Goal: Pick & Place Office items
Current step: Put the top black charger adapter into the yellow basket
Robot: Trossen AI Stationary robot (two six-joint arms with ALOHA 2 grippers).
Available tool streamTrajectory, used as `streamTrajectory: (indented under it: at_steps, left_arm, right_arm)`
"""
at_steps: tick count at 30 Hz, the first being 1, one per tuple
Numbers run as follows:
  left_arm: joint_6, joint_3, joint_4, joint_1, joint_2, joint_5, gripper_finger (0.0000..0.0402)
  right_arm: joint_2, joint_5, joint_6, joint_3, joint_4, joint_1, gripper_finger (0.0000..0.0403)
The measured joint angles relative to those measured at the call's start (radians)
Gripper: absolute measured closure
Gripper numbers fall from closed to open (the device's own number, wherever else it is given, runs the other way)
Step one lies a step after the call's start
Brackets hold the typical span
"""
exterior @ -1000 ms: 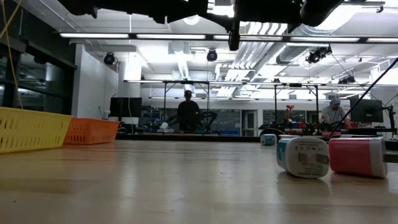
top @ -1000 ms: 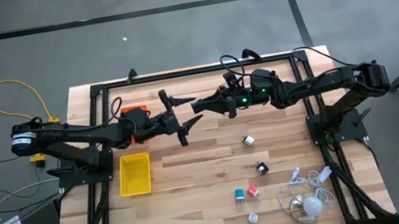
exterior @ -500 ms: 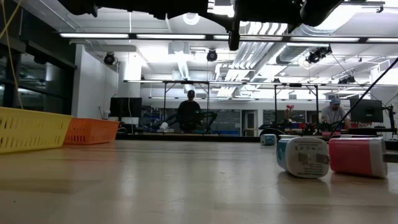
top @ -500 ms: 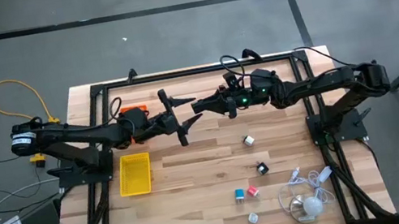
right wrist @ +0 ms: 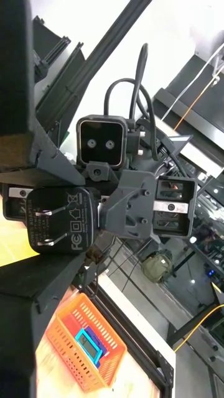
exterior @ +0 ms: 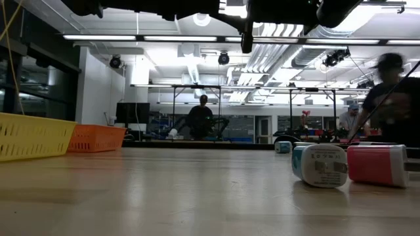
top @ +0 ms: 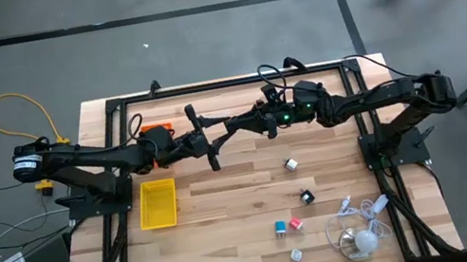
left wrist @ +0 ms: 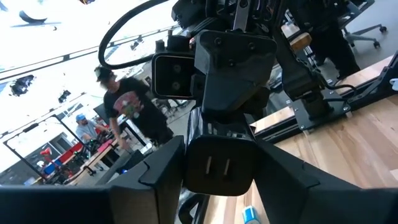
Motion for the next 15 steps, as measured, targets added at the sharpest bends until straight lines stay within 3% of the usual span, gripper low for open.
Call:
streamTrajectory:
  at_steps: [15]
  left_arm:
    - [0.003, 0.000, 0.000, 0.000, 0.000, 0.000, 0.0245]
  right_arm:
    - [0.000, 0.000, 0.003, 0.000, 0.000, 0.000, 0.0263]
